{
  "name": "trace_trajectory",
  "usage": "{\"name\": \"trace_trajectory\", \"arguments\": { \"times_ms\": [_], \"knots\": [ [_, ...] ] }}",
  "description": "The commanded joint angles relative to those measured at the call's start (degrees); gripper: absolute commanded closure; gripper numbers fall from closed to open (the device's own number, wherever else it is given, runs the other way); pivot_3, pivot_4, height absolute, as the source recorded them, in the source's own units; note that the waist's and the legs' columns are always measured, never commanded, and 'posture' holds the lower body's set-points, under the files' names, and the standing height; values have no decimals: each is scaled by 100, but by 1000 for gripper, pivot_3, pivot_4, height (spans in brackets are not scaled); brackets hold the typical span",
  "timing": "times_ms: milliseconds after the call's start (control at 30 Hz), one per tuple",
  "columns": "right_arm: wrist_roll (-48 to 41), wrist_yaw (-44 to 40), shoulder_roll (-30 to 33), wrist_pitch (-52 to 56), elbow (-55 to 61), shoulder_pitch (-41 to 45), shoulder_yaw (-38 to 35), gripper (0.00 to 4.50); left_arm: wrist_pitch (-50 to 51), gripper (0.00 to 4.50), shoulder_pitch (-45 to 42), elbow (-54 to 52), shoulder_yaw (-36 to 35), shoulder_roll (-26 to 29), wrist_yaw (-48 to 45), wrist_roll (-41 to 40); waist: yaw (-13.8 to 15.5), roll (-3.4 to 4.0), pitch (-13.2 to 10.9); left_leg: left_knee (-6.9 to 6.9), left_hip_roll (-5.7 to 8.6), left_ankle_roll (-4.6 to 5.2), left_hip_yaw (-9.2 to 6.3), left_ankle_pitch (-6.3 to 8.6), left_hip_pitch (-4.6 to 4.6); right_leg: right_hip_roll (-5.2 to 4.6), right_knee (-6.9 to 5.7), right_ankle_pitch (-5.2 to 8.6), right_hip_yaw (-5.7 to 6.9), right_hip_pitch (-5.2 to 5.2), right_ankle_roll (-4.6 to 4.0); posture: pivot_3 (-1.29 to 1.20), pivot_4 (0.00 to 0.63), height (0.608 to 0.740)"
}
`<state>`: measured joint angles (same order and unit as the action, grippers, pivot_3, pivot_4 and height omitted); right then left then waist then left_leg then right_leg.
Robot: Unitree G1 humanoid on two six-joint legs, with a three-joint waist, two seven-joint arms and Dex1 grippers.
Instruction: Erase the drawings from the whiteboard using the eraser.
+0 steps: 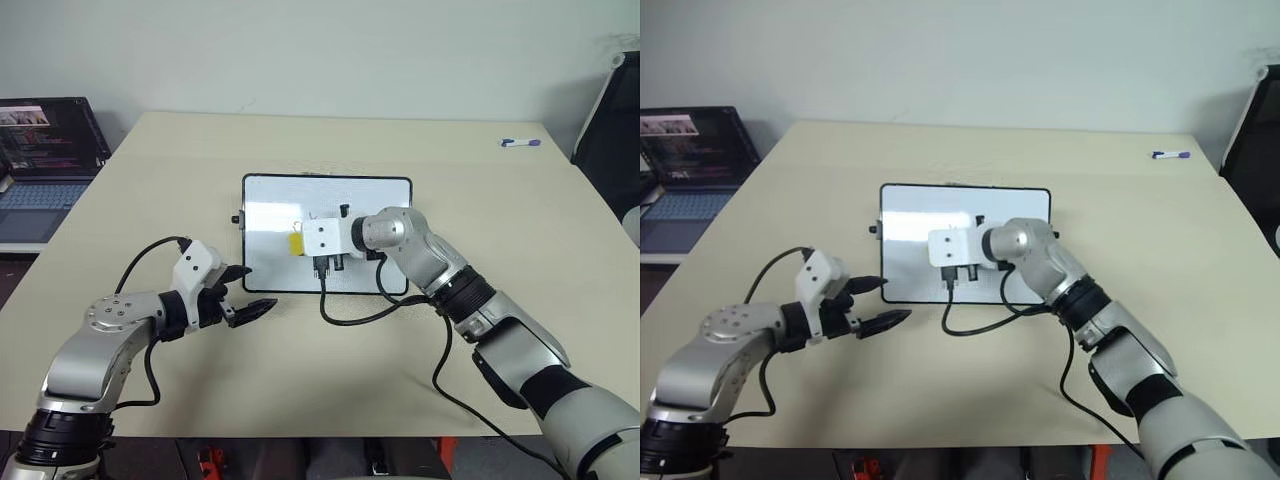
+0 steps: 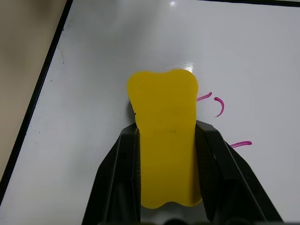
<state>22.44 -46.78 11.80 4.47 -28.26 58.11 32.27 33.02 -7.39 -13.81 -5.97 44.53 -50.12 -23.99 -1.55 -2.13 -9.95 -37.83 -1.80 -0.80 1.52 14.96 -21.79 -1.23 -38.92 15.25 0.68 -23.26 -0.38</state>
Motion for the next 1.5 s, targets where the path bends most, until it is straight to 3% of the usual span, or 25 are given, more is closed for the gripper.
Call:
{"name": "trace_trajectory", "arguments": {
  "times_ms": [33, 300, 467, 600, 800, 967, 1167, 1500],
  "knots": [
    [172, 526, 149, 123, -809, 229, -287, 3305, -110, 0, 18, -203, -56, -18, 31, -5, 3, 3, -2, -2, 0, 0, 0, -1, 1, 0, -2, 0, 0, 0, -1, 0, 150, 740],
    [49, -581, 346, 155, -353, -104, 48, 3306, -103, 0, 3, -211, -55, -22, 33, -11, 82, -1, 1, -6, 0, 4, -1, -4, 1, -3, 1, 23, 0, 3, -3, 0, 150, 740],
    [155, 398, 141, 221, -872, 239, -366, 3306, -101, 0, -16, -209, -44, -15, 34, -21, 38, 3, -1, 0, -5, 4, 3, -3, 1, -3, 1, 4, 2, 2, -1, 0, 150, 740],
    [98, 317, 260, 127, -1070, 356, -375, 3306, -106, 0, -21, -204, -37, -14, 33, -16, 56, 7, -4, -2, -5, 6, 2, -5, 1, -3, 0, 15, 3, -1, -21, 0, 150, 740],
    [-298, -854, 296, 424, -264, -82, -196, 3307, -104, 0, -65, -184, -14, -25, 36, -12, 137, 6, -4, -4, -5, 10, 1, -7, 0, -5, 6, 20, 4, -2, -15, 0, 150, 740],
    [-392, 35, -179, 760, -756, 224, -682, 3308, -107, 0, -97, -177, 15, -49, 50, -14, 55, 10, -6, 5, -14, 7, 15, -5, -9, -4, 5, -3, 3, -8, -15, 0, 150, 740],
    [-266, 158, 23, 519, -1211, 423, -581, 3308, -108, 0, -74, -201, 27, -76, 88, -16, 43, 15, -10, 4, -12, 8, 7, -5, -8, -4, 6, 13, 8, -7, -42, 0, 150, 740],
    [-197, 426, 434, 130, -1955, 730, -613, 3308, -108, 0, -87, -203, 54, -126, 106, -15, 156, 18, -11, 1, -9, 8, 4, -6, -4, -7, 8, 27, 7, -11, -14, 0, 150, 740]
  ]
}}
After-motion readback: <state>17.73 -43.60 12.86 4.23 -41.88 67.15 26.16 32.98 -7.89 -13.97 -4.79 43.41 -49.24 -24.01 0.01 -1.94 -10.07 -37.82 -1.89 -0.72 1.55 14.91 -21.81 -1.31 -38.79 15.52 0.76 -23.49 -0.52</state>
